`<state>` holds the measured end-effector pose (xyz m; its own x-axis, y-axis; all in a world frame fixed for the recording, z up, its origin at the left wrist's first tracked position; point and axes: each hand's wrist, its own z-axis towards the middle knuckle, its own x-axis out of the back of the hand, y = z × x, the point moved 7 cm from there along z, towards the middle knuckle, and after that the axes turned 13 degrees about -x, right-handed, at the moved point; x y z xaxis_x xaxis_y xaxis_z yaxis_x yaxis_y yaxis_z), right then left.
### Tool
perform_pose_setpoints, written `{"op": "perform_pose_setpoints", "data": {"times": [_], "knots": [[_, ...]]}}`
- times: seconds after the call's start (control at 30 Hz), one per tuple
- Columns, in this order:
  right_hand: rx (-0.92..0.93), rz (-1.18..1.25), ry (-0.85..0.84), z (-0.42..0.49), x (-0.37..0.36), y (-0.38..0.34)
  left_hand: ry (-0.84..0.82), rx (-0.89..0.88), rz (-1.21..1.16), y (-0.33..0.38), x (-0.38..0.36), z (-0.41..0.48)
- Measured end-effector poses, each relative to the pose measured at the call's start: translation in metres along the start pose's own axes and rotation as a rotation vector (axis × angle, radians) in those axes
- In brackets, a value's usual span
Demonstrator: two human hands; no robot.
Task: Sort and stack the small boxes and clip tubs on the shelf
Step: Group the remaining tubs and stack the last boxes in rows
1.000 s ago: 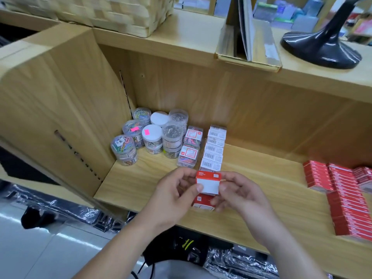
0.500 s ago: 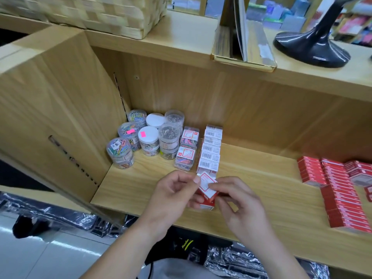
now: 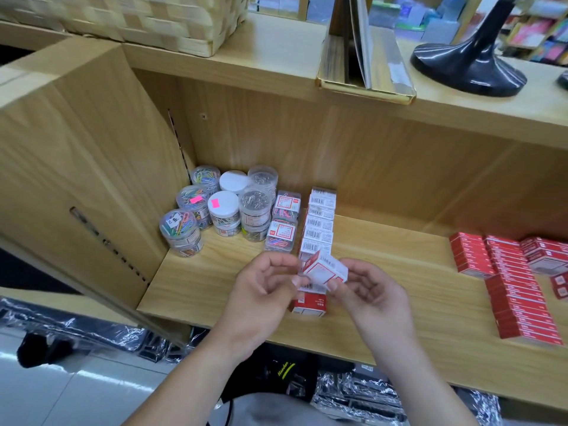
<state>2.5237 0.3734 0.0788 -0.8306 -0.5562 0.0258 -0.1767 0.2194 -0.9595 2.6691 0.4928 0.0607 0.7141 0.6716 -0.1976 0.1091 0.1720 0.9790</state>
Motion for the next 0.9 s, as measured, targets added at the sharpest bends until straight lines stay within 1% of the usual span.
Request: {"op": "perform_pose_setpoints", "data": {"times": [0.07, 0.1, 0.17, 0.23, 0.27, 0.33, 0.43, 0.53, 0.67, 0.73, 0.83, 0.9], "knots": [[0.057, -0.104, 0.066, 0.008, 0.005, -0.003, 0.048, -0.045, 0.216, -0.004, 0.018, -0.001], [0.068, -0.147, 0.081, 0.011, 0.006, -0.003, 0.034, -0.052, 0.321, -0.010, 0.023, -0.004], [0.061, -0.197, 0.091, 0.016, 0.004, 0.002, -0.097, -0.043, 0.442, -0.022, 0.018, -0.015], [0.053, -0.245, 0.109, 0.017, -0.003, 0.009, -0.212, -0.091, 0.567, -0.032, 0.006, -0.021], [0.053, -0.269, 0.128, 0.018, -0.006, 0.014, -0.226, -0.119, 0.621, -0.036, 0.003, -0.020], [0.016, -0.271, 0.164, 0.021, -0.009, 0.025, -0.198, -0.154, 0.683, -0.040, 0.000, -0.016], [-0.048, -0.238, 0.173, 0.026, -0.008, 0.034, -0.171, -0.167, 0.674, -0.044, 0.001, -0.012], [-0.045, -0.229, 0.137, 0.024, -0.014, 0.031, -0.201, -0.222, 0.649, -0.039, 0.002, -0.015], [0.006, -0.347, 0.148, 0.025, -0.017, 0.032, -0.156, -0.274, 0.570, -0.023, 0.017, -0.024], [0.035, -0.415, 0.157, 0.026, -0.016, 0.033, -0.139, -0.207, 0.466, -0.017, 0.027, -0.026], [0.015, -0.375, 0.231, 0.016, -0.006, 0.033, -0.122, -0.065, 0.263, -0.006, 0.034, -0.022], [0.118, -0.339, 0.273, 0.001, 0.000, 0.020, -0.118, -0.049, 0.224, 0.004, 0.033, -0.019]]}}
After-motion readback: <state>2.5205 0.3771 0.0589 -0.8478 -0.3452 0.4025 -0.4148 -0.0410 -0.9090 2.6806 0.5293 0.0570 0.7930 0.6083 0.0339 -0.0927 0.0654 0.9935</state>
